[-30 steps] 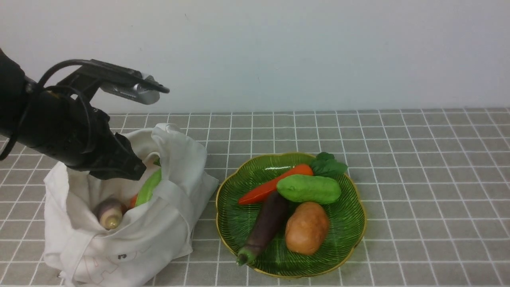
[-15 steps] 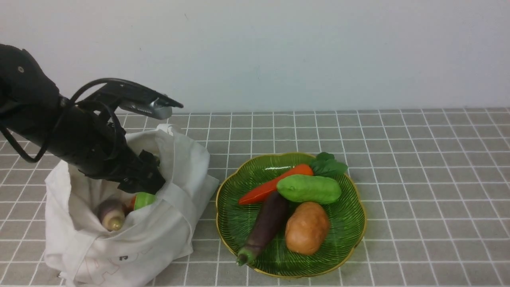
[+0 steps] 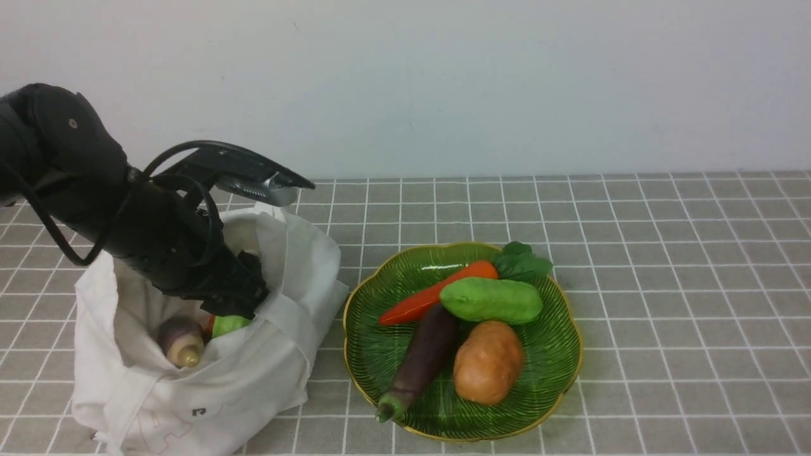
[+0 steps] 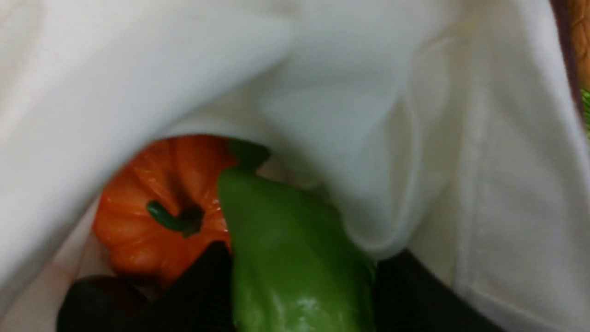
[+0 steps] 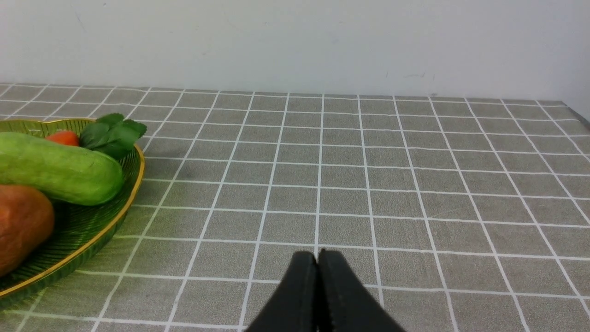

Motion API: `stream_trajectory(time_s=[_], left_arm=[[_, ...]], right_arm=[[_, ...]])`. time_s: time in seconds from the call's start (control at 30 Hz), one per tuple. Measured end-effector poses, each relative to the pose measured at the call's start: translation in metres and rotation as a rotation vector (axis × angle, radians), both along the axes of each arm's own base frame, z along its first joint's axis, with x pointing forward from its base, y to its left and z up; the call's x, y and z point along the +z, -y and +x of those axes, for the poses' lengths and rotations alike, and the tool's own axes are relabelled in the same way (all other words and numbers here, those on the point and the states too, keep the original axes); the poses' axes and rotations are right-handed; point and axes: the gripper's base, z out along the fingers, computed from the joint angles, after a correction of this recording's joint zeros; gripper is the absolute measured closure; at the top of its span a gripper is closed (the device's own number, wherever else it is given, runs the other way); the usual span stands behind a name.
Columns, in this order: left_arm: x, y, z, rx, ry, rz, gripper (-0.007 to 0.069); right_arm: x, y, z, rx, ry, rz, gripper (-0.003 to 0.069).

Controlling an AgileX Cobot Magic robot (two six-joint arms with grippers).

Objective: Take vegetables from bag on grey coffee tablecloth place on plate.
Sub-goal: 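Reach into the cloth bag and grasp the green cucumber with the left gripper, then place the green vegetable from the bag onto the plate with the left gripper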

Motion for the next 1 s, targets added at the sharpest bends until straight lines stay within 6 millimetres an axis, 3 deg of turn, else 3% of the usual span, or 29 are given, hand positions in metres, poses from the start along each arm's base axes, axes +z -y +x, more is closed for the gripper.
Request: stream_trajectory(time_s=[0.17, 0.5, 0.73, 0.87, 0.9, 0.93, 0.97, 1.0], left_arm=[[0.008, -0.004, -0.002, 0.015, -0.012, 0.042, 0.0291], [0.06, -0.012, -0.022, 0.037, 0.149, 0.087, 0.0291], [0.075, -0.013, -0.028, 0.08, 0.215, 0.069, 0.0291], [0.108, -0.015, -0.042, 0.098, 0.347, 0.049, 0.0291], [0.125, -0.016, -0.048, 0.105, 0.413, 0.031, 0.0291], [0.126, -0.016, -0.048, 0.106, 0.416, 0.028, 0.0291], [0.15, -0.014, -0.059, 0.117, 0.491, -0.029, 0.0291], [0.156, -0.013, -0.062, 0.12, 0.506, -0.055, 0.0291]], right_arm=[[0.0, 0.0, 0.0, 0.0, 0.0, 0.0, 0.0676], [0.0, 0.0, 0.0, 0.0, 0.0, 0.0, 0.0676], [0.0, 0.0, 0.0, 0.0, 0.0, 0.0, 0.0676], [0.0, 0.0, 0.0, 0.0, 0.0, 0.0, 0.0676], [0.0, 0.0, 0.0, 0.0, 0.0, 0.0, 0.0676], [0.0, 0.0, 0.0, 0.0, 0.0, 0.0, 0.0676], [0.0, 0.0, 0.0, 0.0, 0.0, 0.0, 0.0676], [0.0, 0.0, 0.0, 0.0, 0.0, 0.0, 0.0676]])
